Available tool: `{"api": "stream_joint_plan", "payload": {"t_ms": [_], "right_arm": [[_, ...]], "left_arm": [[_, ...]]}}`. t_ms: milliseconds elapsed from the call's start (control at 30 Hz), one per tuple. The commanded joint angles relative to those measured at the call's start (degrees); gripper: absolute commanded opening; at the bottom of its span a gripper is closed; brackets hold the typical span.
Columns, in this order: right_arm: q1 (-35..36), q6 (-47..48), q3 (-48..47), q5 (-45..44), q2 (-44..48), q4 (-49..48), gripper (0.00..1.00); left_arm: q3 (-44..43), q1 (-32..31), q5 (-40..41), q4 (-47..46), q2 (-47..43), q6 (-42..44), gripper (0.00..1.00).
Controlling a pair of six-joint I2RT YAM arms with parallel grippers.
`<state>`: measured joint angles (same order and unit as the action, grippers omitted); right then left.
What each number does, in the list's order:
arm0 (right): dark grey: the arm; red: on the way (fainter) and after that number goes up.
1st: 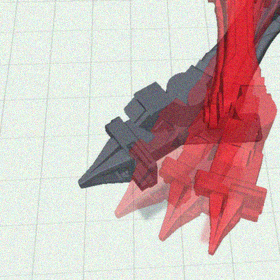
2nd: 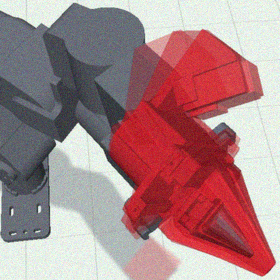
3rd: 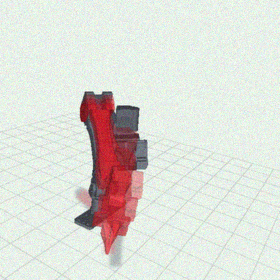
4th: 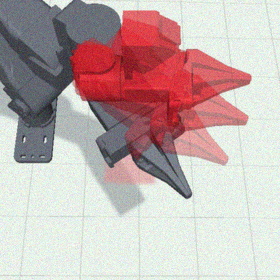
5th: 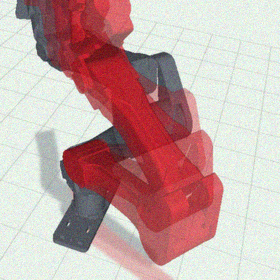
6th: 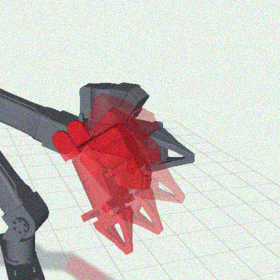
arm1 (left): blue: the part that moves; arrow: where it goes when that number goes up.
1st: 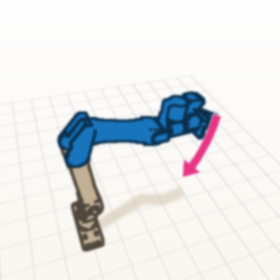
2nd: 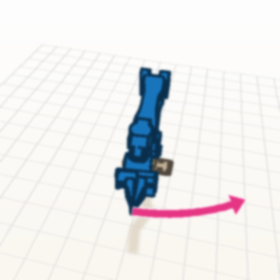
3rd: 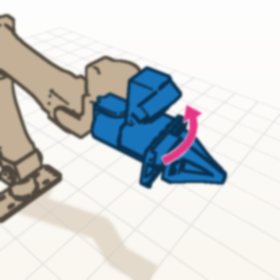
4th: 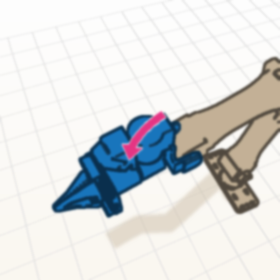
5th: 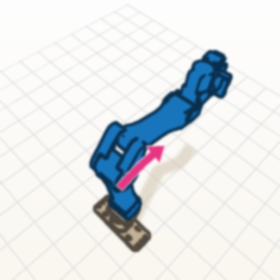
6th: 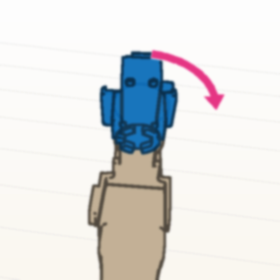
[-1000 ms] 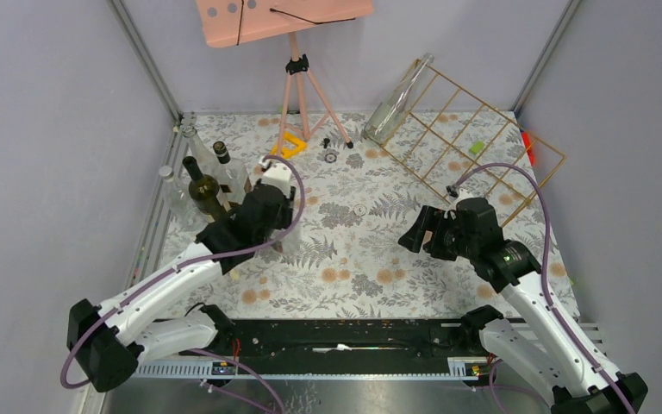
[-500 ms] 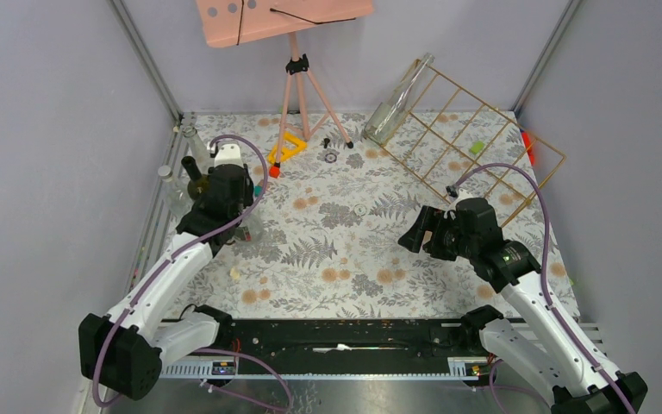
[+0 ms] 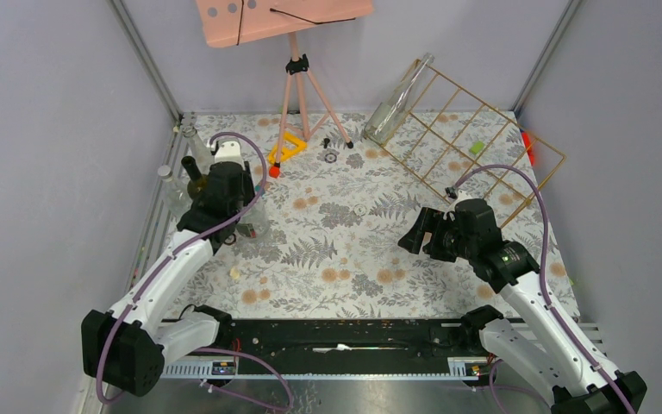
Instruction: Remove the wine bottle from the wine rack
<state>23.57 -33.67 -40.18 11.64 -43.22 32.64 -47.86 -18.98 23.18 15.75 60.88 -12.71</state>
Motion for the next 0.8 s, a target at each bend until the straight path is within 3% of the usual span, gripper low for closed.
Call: {"api": "stream_joint_plan", "payload": {"t_ms": [0, 100, 367, 767], "right_arm": [[-0.2, 0.8, 0.4, 0.6, 0.6, -1.3, 0.84], [-0.2, 1.0, 0.4, 0.6, 0.6, -1.3, 0.84], [-0.2, 1.1, 0.0, 0.7, 0.2, -1.3, 0.84], [-0.2, 2.1, -9.3, -3.2, -7.1, -1.3, 0.84]], "left_arm": [[-3.6, 0.3, -0.6, -5.5, 0.4, -0.8, 0.33], [-4.4, 0.3, 0.8, -3.7, 0.7, -1.1, 0.39], [-5.8, 0.3, 4.8, -0.8, -0.6, -2.2, 0.7], [-13.5, 0.2, -4.8, 9.2, -6.2, -3.9, 0.77]]}}
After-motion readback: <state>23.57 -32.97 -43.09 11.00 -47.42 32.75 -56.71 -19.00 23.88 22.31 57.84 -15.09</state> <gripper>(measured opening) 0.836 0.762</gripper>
